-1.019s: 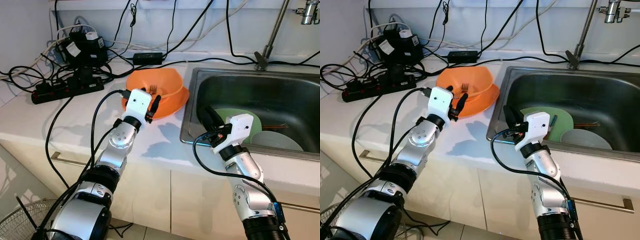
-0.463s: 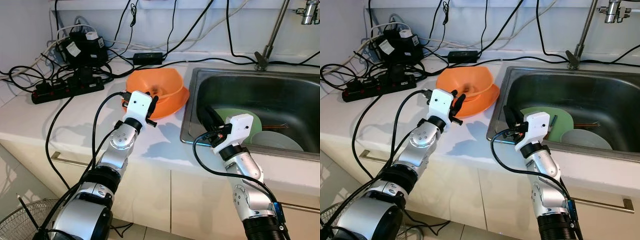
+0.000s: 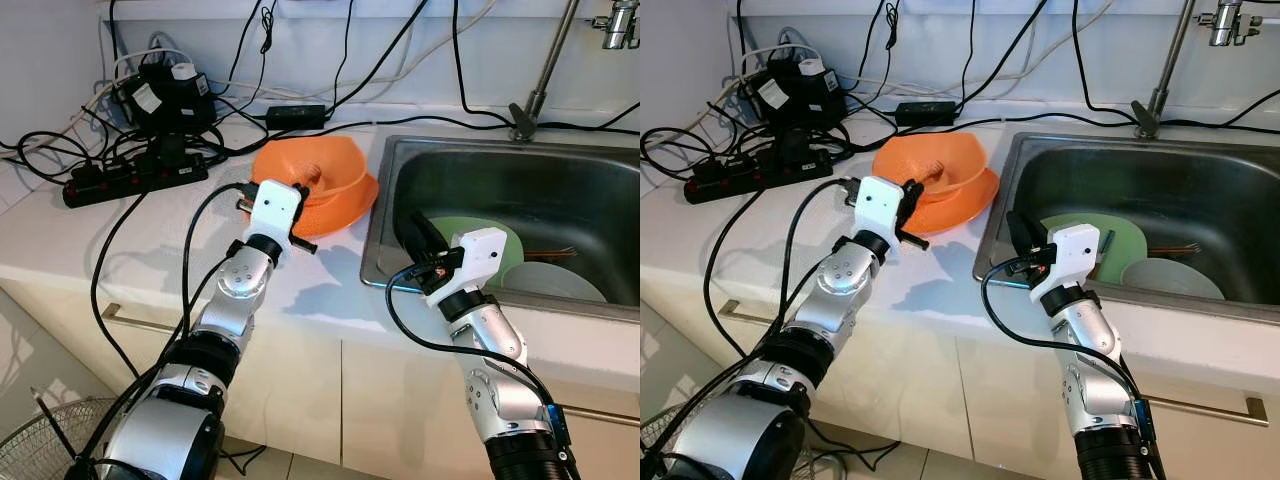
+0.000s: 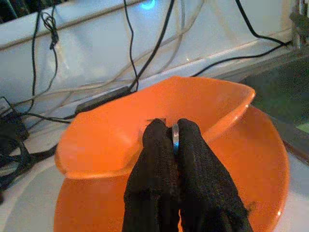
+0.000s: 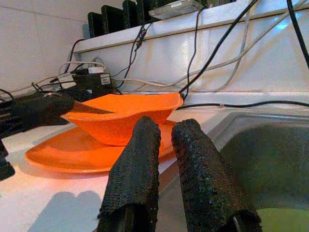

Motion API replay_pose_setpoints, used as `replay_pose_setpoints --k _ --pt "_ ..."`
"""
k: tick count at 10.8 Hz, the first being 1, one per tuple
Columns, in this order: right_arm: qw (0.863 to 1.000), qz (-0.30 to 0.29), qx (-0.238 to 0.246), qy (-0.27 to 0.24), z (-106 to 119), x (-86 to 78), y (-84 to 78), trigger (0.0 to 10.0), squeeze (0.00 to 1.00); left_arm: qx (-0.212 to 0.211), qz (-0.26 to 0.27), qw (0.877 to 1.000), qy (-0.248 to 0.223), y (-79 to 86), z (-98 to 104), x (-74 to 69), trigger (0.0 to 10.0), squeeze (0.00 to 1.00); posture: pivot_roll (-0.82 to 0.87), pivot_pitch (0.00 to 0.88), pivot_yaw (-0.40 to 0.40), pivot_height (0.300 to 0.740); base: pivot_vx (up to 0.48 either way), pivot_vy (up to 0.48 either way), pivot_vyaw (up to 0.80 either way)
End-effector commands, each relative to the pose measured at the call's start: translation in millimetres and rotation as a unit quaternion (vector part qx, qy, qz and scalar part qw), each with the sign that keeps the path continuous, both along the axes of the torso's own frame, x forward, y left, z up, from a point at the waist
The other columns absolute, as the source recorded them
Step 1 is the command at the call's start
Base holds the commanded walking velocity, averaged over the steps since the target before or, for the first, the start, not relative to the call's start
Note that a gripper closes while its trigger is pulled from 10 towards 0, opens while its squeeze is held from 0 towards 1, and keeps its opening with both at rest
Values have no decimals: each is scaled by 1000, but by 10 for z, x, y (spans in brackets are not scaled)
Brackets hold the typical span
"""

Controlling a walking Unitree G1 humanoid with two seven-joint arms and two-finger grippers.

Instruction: Kitchen organization

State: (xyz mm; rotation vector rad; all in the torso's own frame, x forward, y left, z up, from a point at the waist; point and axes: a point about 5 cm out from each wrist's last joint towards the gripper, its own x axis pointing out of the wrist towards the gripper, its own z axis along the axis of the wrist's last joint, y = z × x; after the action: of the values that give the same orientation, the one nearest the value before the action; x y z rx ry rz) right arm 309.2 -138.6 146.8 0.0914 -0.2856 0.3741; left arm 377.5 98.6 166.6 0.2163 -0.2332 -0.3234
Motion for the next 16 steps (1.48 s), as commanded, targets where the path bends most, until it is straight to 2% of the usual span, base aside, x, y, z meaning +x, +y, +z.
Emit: replay_pose_setpoints --k 1,3,4,5,9,10,11,13,14,16 --pt "1000 3 2 -3 14 24 27 10000 0 -3 1 999 -47 9 221 31 0 0 19 0 83 740 0 0 0" --pt "1000 3 2 -3 17 29 33 10000 0 16 -3 994 -112 -36 445 -2 0 0 19 0 83 740 0 0 0" --pt "1000 3 2 -3 15 28 37 10000 0 13 -18 987 -160 -102 604 -59 6627 0 21 0 83 740 0 0 0" --pt "1000 1 2 -3 16 29 38 10000 0 -7 -52 980 -190 -207 736 -137 10000 0 20 0 84 740 0 0 0" --pt "1000 -16 -15 -9 23 51 8 10000 0 -70 -167 971 -153 -532 780 -328 10000 0 18 0 91 740 0 0 0" --pt "999 -27 -19 -14 51 74 -19 10000 1000 -80 -189 969 -136 -589 741 -384 10000 0 19 0 93 740 0 0 0" --pt "999 -30 -21 -19 74 78 -26 10000 1000 -82 -193 969 -132 -596 732 -397 10000 0 17 0 93 740 0 0 0" --pt "996 -50 -49 -56 256 111 -91 10000 1000 -88 -202 968 -118 -607 710 -431 10000 0 11 0 93 740 0 0 0" --pt "993 -56 -76 -69 296 120 -113 10000 1000 -88 -204 969 -112 -609 701 -438 10000 0 5 0 93 740 0 0 0" --pt "991 -65 -95 -75 302 121 -122 10000 973 -91 -211 968 -100 -626 690 -457 10000 0 1 0 92 740 0 0 0"
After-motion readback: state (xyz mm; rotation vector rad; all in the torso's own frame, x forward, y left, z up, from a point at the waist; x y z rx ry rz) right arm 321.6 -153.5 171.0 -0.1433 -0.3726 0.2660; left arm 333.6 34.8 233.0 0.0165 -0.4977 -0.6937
